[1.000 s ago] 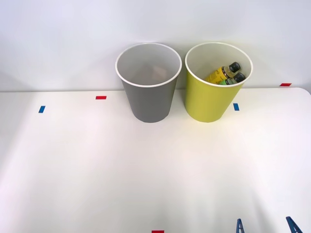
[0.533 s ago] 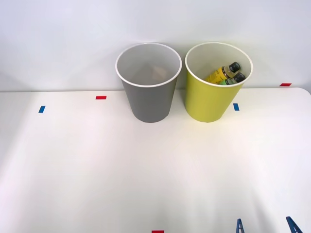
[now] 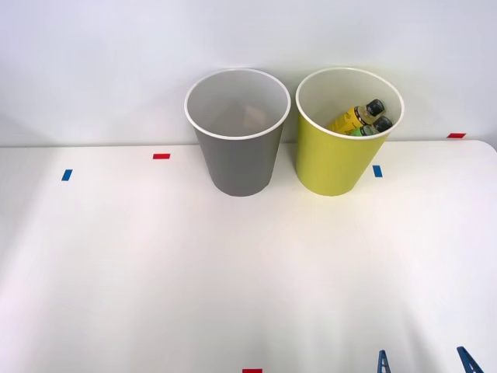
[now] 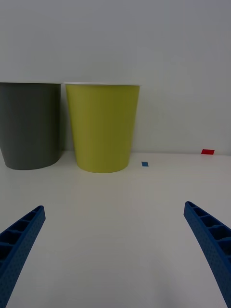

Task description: Put cans in the gray bin, plastic bottles in the light green bin

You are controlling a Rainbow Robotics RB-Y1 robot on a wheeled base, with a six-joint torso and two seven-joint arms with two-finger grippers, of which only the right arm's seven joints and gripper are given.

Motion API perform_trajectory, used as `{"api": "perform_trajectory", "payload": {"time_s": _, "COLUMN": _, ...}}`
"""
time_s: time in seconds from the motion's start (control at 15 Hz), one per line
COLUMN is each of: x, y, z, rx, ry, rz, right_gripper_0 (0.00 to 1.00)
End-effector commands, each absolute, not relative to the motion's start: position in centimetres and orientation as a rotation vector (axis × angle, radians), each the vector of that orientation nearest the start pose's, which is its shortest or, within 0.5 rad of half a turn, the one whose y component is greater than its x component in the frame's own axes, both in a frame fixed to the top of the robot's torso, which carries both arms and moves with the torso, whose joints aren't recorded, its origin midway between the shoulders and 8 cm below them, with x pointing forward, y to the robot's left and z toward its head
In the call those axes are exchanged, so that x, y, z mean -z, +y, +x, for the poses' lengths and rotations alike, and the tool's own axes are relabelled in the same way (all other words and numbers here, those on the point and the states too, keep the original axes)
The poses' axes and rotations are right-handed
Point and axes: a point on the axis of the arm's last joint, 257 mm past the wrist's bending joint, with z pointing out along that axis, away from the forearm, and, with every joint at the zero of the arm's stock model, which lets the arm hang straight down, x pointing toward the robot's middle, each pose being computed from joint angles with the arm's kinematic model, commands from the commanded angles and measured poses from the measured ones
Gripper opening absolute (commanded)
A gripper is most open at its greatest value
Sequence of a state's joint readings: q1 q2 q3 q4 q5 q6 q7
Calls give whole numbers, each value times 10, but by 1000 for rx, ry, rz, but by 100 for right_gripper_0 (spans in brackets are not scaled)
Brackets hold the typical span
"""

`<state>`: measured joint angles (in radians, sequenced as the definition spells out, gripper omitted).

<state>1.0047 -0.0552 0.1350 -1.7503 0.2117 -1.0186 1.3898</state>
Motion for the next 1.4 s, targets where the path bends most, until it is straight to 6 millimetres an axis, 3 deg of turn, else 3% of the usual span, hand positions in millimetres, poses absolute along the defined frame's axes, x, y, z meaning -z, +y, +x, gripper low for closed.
{"api": "perform_trajectory", "payload": {"time_s": 0.07, "x": 249, "y": -233, "z": 203, "rx": 15, "ry": 1348, "rz": -53, "right_gripper_0": 100}}
{"api": "perform_trajectory", "payload": {"time_s": 1.4, "x": 249, "y": -233, "z": 203, "rx": 15, "ry": 1348, "rz": -53, "right_gripper_0": 100}}
